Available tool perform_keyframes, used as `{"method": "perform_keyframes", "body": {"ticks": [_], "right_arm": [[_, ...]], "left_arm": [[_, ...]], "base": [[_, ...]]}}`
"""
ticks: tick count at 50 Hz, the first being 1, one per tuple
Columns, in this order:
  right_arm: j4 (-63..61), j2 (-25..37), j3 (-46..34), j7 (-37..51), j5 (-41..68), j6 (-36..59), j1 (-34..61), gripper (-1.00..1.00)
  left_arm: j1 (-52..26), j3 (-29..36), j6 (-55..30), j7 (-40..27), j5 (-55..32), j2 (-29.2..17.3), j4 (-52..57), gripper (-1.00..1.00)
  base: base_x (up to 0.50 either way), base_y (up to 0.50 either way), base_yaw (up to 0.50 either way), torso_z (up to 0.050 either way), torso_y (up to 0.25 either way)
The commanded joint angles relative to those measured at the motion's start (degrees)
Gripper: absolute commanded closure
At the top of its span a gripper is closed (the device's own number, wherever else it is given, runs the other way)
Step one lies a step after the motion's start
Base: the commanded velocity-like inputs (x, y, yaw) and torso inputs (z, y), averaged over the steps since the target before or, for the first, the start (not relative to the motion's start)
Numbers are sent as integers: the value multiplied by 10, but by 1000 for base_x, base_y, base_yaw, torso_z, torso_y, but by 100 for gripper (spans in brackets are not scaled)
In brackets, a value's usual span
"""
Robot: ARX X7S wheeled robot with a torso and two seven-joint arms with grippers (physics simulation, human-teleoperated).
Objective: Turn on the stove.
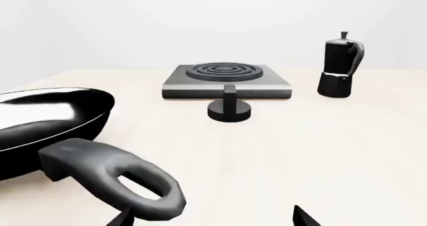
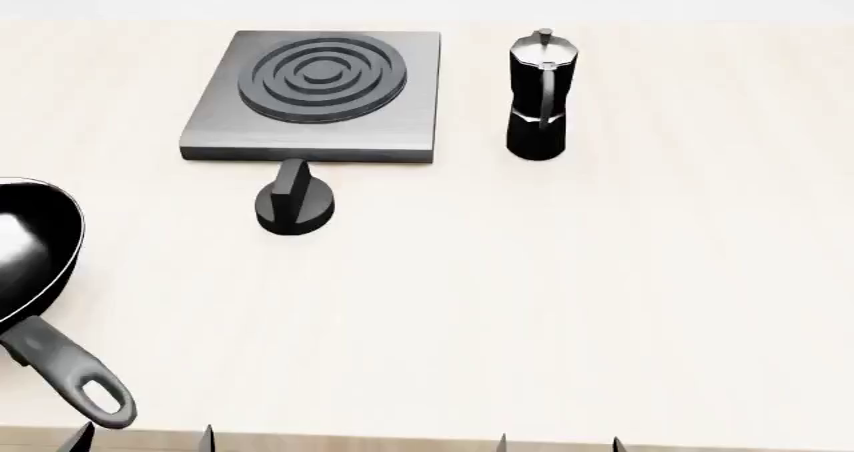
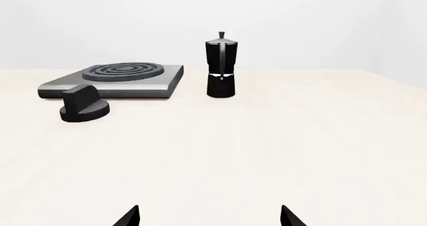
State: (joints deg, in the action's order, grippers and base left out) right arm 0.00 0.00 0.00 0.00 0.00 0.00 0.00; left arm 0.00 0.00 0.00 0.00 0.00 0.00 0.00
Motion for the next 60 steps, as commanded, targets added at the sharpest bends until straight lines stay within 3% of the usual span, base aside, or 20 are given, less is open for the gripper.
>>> {"method": "perform_keyframes", "body": {"ticks": [1,15,24,45,60], "right_arm": [[6,9,-8,18,6,-1,5,-100],[10,28,-37,54,16,14,11,-100],[-32,36,-50,70,19,74,11,-100],[-297,67,-86,83,15,277,16,-100],[-404,78,-93,83,27,410,84,-100]], "left_arm": [[0,17,6,-15,2,-9,-4,-100],[-1,47,0,-48,3,-31,-4,-100],[0,58,-33,-73,21,-42,14,-100],[5,92,-228,-78,35,-57,258,-100],[-70,87,-360,-80,38,-67,367,-100]], "base": [[0,0,0,0,0],[0,0,0,0,0],[0,0,0,0,0],[0,0,0,0,0],[0,0,0,0,0]]}}
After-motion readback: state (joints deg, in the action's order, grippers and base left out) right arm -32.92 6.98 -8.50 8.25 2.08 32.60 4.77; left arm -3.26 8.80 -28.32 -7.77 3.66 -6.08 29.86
